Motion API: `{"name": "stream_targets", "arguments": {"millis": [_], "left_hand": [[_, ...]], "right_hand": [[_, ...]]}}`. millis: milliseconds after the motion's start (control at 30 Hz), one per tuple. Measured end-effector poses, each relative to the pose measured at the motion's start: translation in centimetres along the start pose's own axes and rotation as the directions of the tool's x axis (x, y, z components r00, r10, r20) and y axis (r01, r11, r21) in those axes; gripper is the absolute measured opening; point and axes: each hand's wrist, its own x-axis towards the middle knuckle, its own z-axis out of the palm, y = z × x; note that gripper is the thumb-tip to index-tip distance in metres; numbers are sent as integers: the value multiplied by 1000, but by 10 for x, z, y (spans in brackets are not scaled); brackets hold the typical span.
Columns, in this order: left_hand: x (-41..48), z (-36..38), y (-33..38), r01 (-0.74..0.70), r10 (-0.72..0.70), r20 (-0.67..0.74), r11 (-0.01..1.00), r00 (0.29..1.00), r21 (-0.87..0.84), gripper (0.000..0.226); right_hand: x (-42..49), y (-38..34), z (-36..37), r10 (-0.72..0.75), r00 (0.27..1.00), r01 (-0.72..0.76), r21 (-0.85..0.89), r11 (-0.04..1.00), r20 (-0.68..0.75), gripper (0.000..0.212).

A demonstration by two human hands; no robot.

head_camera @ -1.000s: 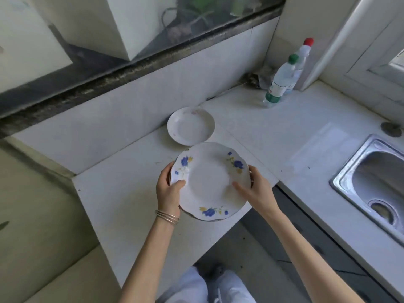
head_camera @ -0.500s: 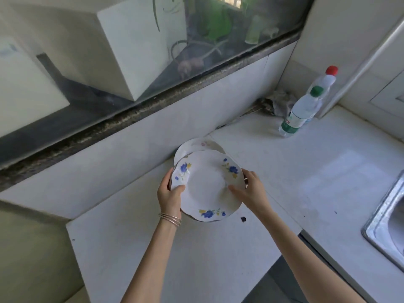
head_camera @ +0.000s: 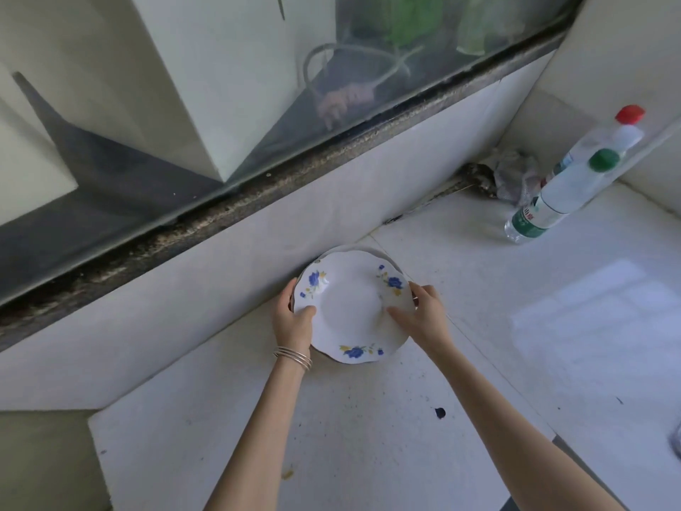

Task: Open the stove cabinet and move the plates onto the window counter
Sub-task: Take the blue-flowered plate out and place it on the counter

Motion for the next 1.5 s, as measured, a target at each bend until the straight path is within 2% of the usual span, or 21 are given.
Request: {"name": "stream_targets", "arguments": {"millis": [300,400,467,600,700,800,900,1000,1133,1300,1500], "left_hand": [[16,7,-11,-80,81,-6,994,997,80,55],[17,10,-11,-89,89,7,992,996,85,54],[16,9,-9,-118,116,24,981,993,156,52],[12,2,1,-225,224,52,873,973,433,46],[-2,2,13,-349,314,166,720,935,600,49],[-25,11,31,-573,433,388,486,814,659,51],[-53,32,41,-759,461,618,234,637,608,49],[-91,58,44,-860,427,761,92,489,502,54],[-155,90,37,-937,382,865,4,324,349,56],[-243,108,8,-985,221,968,-95,119,143,58],[-356,94,-40,-984,44,994,-151,-100,-92,59]], "right_hand": [[16,6,7,-38,996,38,2,999,-85,56],[19,7,7,-35,996,33,-21,999,-80,58],[19,6,5,-34,998,31,-50,998,-51,61],[7,4,-15,-94,995,91,-105,990,-23,67],[-13,7,-41,-211,974,179,-298,938,-77,62],[-43,13,-73,-283,953,192,-509,839,-106,60],[-83,26,-106,-329,927,150,-624,767,-181,58],[-132,45,-133,-316,908,54,-669,741,-276,55],[-201,81,-155,-228,897,-97,-672,734,-379,56],[-301,135,-161,-57,883,-276,-613,740,-467,59],[-444,186,-142,103,792,-451,-464,762,-602,60]]}}
